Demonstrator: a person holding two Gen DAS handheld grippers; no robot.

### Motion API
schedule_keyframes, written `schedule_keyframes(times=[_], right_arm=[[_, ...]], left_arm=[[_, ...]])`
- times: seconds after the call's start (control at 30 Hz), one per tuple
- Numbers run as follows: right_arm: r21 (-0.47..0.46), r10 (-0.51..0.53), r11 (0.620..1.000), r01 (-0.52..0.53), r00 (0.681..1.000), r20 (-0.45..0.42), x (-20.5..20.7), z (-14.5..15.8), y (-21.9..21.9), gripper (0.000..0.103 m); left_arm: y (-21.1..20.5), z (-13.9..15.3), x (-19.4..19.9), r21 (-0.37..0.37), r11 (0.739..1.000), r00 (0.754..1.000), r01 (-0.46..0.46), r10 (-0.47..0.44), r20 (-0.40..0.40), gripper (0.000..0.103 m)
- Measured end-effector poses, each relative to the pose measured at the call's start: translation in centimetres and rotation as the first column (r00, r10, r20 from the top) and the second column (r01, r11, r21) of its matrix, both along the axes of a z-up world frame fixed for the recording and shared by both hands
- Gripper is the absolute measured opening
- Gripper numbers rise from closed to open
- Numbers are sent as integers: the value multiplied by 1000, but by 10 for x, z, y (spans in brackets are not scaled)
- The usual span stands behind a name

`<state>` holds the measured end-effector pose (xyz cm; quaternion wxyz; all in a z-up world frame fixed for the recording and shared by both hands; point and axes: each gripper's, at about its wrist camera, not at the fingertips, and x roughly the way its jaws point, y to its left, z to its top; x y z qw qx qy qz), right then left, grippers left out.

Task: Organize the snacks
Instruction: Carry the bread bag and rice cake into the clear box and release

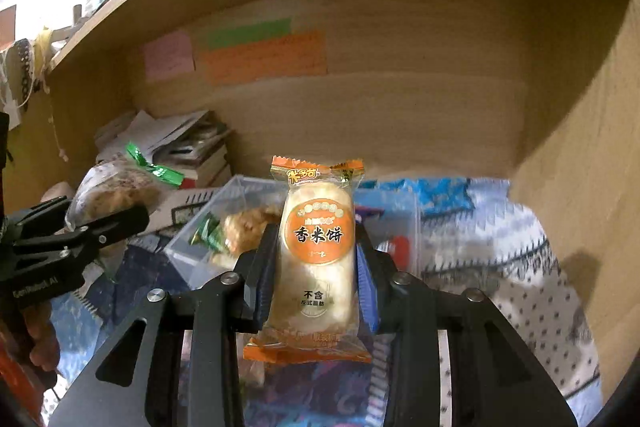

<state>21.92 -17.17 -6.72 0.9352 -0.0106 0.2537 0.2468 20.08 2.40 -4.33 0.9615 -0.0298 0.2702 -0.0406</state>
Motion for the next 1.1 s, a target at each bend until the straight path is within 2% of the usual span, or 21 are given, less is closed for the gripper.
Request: schedule_keyframes(times=[0.23, 0.47, 0.73, 0.83, 0.93, 1.0, 1.1], right_arm=[[-31, -25, 999, 24, 1000, -8, 33, 1, -3, 33], [-28, -55, 998, 52, 994, -93, 70, -17, -12, 33], [-65, -70, 996, 61, 984, -162, 91, -39, -8, 33], [-67, -69, 996, 58, 981, -179, 93, -43, -7, 33], [-61, -59, 997, 49, 982, -181, 93, -43, -7, 41], [-52, -60, 997, 52, 984, -169, 88, -39, -8, 53], [-55, -63, 997, 56, 988, -138, 79, -31, -9, 56]], left_arm=[[-9, -8, 46, -23, 1000, 999, 17, -19, -46, 52], [-23, -29, 92, -45, 998, 991, 46, -51, -123, 52], [-33, -45, 118, -48, 997, 983, 68, -75, -170, 52], [-35, -45, 119, -47, 996, 982, 79, -86, -171, 57], [-34, -44, 110, -42, 996, 984, 73, -79, -157, 61], [-31, -40, 105, -43, 996, 986, 73, -79, -144, 62], [-24, -33, 91, -52, 996, 989, 69, -75, -125, 62]])
